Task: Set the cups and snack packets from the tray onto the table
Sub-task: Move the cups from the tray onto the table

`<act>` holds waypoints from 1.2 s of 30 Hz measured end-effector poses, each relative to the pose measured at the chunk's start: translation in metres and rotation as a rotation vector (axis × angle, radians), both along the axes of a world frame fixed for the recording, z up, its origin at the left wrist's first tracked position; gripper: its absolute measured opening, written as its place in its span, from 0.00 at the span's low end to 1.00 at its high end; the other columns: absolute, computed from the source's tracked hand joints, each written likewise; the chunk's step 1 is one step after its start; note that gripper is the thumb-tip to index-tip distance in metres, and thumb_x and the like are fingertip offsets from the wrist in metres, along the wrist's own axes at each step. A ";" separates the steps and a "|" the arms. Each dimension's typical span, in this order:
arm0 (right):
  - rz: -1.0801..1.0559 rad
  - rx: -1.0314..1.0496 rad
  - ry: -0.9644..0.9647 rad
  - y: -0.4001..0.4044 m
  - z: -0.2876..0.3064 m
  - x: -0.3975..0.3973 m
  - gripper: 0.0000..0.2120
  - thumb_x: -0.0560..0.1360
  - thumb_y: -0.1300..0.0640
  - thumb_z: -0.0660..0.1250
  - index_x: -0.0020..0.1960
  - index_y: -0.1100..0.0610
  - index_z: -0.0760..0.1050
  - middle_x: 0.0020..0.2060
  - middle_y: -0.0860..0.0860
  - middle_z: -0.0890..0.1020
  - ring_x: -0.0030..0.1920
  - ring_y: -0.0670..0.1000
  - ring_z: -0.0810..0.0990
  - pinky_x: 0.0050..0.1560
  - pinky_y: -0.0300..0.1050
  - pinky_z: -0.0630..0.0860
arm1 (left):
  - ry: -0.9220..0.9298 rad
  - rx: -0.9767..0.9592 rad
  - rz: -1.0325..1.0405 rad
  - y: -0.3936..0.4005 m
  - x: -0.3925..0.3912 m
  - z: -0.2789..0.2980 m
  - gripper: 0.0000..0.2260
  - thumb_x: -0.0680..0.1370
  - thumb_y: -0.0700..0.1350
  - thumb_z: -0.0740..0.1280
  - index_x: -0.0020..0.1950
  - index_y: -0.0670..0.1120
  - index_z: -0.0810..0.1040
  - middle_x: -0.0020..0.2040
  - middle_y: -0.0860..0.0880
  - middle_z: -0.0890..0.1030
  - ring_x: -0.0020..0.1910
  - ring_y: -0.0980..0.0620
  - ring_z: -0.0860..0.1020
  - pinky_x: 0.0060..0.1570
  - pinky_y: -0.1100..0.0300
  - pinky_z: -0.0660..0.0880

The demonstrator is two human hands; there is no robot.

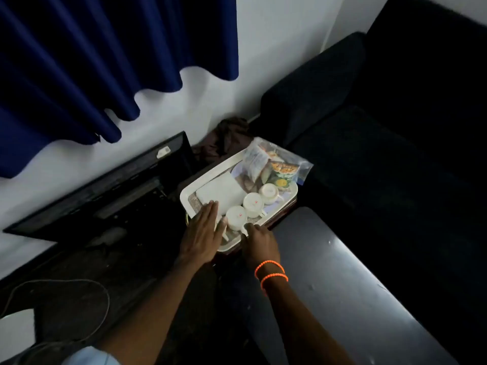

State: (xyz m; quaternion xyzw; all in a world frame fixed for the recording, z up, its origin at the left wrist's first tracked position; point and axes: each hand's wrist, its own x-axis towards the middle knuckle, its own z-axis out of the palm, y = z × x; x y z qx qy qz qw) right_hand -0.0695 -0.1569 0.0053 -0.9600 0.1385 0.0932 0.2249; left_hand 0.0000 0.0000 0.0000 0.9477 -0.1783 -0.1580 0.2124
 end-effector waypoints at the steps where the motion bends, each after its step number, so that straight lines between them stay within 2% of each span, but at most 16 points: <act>1: -0.026 0.062 0.037 0.007 -0.008 0.004 0.11 0.77 0.55 0.63 0.56 0.58 0.77 0.50 0.57 0.83 0.53 0.61 0.80 0.49 0.49 0.75 | 0.014 -0.020 0.042 0.004 0.008 -0.010 0.29 0.86 0.58 0.51 0.82 0.44 0.61 0.81 0.43 0.66 0.81 0.46 0.63 0.80 0.51 0.60; 3: -0.136 0.199 0.080 0.023 -0.021 0.012 0.12 0.77 0.54 0.64 0.58 0.56 0.77 0.51 0.56 0.84 0.53 0.61 0.81 0.49 0.49 0.79 | 0.102 -0.007 0.089 0.010 0.023 -0.022 0.27 0.86 0.60 0.50 0.76 0.44 0.72 0.74 0.42 0.75 0.74 0.44 0.72 0.73 0.50 0.69; 5: -0.295 0.337 0.119 0.039 -0.029 0.017 0.14 0.76 0.52 0.66 0.60 0.55 0.78 0.52 0.57 0.85 0.54 0.60 0.82 0.52 0.49 0.80 | 0.202 0.002 0.111 0.013 0.036 -0.027 0.27 0.85 0.62 0.49 0.59 0.45 0.81 0.59 0.41 0.83 0.61 0.41 0.80 0.56 0.51 0.75; 7: -0.470 0.456 0.113 0.050 -0.037 0.022 0.14 0.75 0.52 0.68 0.59 0.54 0.80 0.52 0.57 0.85 0.55 0.60 0.82 0.53 0.46 0.78 | 0.224 -0.013 0.116 0.011 0.043 -0.032 0.26 0.85 0.62 0.52 0.46 0.46 0.81 0.49 0.40 0.85 0.51 0.38 0.82 0.47 0.51 0.76; 10: -0.647 0.572 0.123 0.063 -0.048 0.027 0.13 0.75 0.51 0.68 0.56 0.54 0.83 0.52 0.56 0.86 0.55 0.58 0.83 0.53 0.42 0.76 | 0.290 -0.026 0.171 0.010 0.056 -0.037 0.26 0.84 0.62 0.57 0.50 0.42 0.84 0.50 0.38 0.85 0.53 0.37 0.81 0.54 0.47 0.78; 11: -0.718 0.630 0.138 0.066 -0.051 0.028 0.13 0.74 0.51 0.67 0.55 0.55 0.84 0.50 0.57 0.86 0.54 0.59 0.83 0.55 0.43 0.78 | 0.313 -0.026 0.186 0.009 0.060 -0.039 0.26 0.84 0.62 0.58 0.51 0.42 0.84 0.51 0.38 0.85 0.54 0.37 0.81 0.56 0.47 0.78; 13: -0.851 0.757 0.173 0.072 -0.054 0.031 0.13 0.72 0.51 0.66 0.49 0.55 0.85 0.46 0.58 0.87 0.50 0.61 0.85 0.55 0.53 0.81 | 0.337 -0.027 0.207 0.008 0.063 -0.043 0.25 0.83 0.62 0.60 0.50 0.42 0.85 0.49 0.40 0.86 0.53 0.38 0.81 0.56 0.47 0.78; 16: -0.955 0.845 0.158 0.071 -0.057 0.035 0.11 0.71 0.51 0.66 0.40 0.56 0.84 0.37 0.57 0.87 0.39 0.59 0.87 0.44 0.56 0.84 | 0.347 -0.065 0.269 0.007 0.064 -0.047 0.23 0.79 0.63 0.66 0.49 0.43 0.87 0.47 0.43 0.87 0.52 0.41 0.83 0.55 0.47 0.80; 20: -1.115 1.060 0.130 0.068 -0.057 0.033 0.09 0.74 0.54 0.70 0.39 0.58 0.84 0.32 0.57 0.86 0.32 0.55 0.87 0.33 0.52 0.85 | 0.300 -0.073 0.320 0.009 0.057 -0.043 0.23 0.76 0.65 0.68 0.47 0.46 0.88 0.44 0.47 0.87 0.49 0.44 0.84 0.52 0.49 0.81; 22: -1.189 1.174 0.138 0.066 -0.054 0.031 0.07 0.74 0.58 0.72 0.39 0.59 0.83 0.30 0.57 0.86 0.30 0.52 0.86 0.29 0.46 0.83 | 0.295 -0.102 0.370 0.010 0.053 -0.038 0.23 0.74 0.64 0.71 0.57 0.48 0.87 0.54 0.46 0.87 0.57 0.43 0.84 0.58 0.51 0.80; 24: -1.225 1.242 0.177 0.065 -0.050 0.029 0.05 0.72 0.61 0.73 0.39 0.61 0.82 0.30 0.57 0.86 0.31 0.51 0.86 0.30 0.43 0.82 | 0.306 -0.115 0.438 0.011 0.050 -0.031 0.30 0.72 0.62 0.74 0.69 0.48 0.80 0.64 0.43 0.83 0.65 0.41 0.80 0.64 0.53 0.77; 26: -1.238 1.322 0.212 0.064 -0.046 0.028 0.03 0.71 0.65 0.74 0.39 0.62 0.81 0.33 0.58 0.86 0.35 0.52 0.87 0.35 0.46 0.83 | 0.335 -0.151 0.493 0.013 0.046 -0.027 0.35 0.68 0.61 0.74 0.72 0.47 0.76 0.64 0.41 0.83 0.66 0.40 0.78 0.62 0.54 0.75; 28: -1.236 1.410 0.226 0.064 -0.040 0.026 0.02 0.71 0.68 0.73 0.42 0.63 0.80 0.36 0.60 0.85 0.35 0.53 0.86 0.37 0.47 0.84 | 0.380 -0.195 0.555 0.016 0.042 -0.026 0.36 0.67 0.61 0.74 0.71 0.46 0.76 0.62 0.41 0.83 0.65 0.40 0.79 0.63 0.53 0.76; 30: -1.232 1.485 0.216 0.064 -0.035 0.021 0.06 0.72 0.69 0.71 0.48 0.64 0.79 0.37 0.60 0.84 0.33 0.53 0.86 0.34 0.44 0.83 | 0.424 -0.236 0.610 0.022 0.035 -0.024 0.33 0.66 0.61 0.75 0.66 0.45 0.80 0.60 0.42 0.84 0.61 0.42 0.81 0.62 0.49 0.79; 33: -1.243 1.520 0.182 0.064 -0.029 0.007 0.12 0.72 0.70 0.71 0.51 0.59 0.73 0.38 0.58 0.83 0.33 0.52 0.85 0.33 0.43 0.82 | 0.459 -0.295 0.618 0.026 0.021 -0.023 0.24 0.64 0.64 0.70 0.48 0.46 0.85 0.46 0.47 0.87 0.49 0.46 0.84 0.54 0.45 0.83; 36: -1.219 1.544 0.182 0.058 -0.024 -0.015 0.14 0.73 0.70 0.71 0.52 0.58 0.70 0.42 0.60 0.84 0.35 0.52 0.86 0.33 0.42 0.81 | 0.448 -0.312 0.609 0.025 0.002 -0.021 0.21 0.67 0.63 0.64 0.40 0.45 0.83 0.38 0.48 0.85 0.44 0.44 0.83 0.51 0.42 0.82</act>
